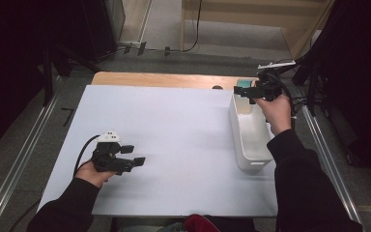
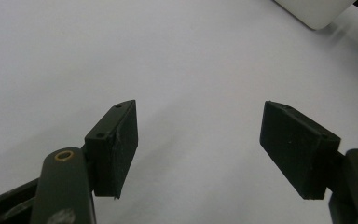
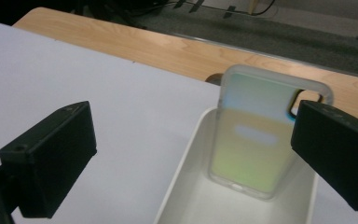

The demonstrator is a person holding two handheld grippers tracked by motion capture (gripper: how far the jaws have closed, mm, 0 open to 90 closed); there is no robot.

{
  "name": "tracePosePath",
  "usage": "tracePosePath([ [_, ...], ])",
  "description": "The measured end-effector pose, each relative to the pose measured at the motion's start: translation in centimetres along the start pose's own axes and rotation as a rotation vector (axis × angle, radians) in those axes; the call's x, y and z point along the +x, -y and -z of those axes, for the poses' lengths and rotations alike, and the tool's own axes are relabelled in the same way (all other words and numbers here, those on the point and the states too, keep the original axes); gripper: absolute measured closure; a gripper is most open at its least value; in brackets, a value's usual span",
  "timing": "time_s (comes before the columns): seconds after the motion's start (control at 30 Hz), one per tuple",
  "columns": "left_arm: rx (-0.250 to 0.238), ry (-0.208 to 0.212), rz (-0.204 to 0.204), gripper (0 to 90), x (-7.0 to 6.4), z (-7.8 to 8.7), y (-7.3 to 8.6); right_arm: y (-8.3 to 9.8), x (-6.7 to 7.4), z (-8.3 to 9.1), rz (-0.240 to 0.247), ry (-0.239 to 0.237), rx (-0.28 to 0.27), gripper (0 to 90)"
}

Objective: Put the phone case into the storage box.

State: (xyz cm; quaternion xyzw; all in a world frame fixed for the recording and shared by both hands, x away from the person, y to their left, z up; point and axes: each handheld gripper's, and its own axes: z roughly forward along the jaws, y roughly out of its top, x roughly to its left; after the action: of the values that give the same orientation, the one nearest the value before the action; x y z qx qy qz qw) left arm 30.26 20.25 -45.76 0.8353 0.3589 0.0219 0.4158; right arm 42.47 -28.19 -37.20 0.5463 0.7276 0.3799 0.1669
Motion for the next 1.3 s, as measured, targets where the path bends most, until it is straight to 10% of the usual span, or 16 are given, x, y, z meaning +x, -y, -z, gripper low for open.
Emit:
tracePosePath([
  [1.3,0.001,-0.003,0.015,24.6,0.2,0.0,0.0,3.4,5.8,1.3,0.148,-0.152,0.034,5.9],
])
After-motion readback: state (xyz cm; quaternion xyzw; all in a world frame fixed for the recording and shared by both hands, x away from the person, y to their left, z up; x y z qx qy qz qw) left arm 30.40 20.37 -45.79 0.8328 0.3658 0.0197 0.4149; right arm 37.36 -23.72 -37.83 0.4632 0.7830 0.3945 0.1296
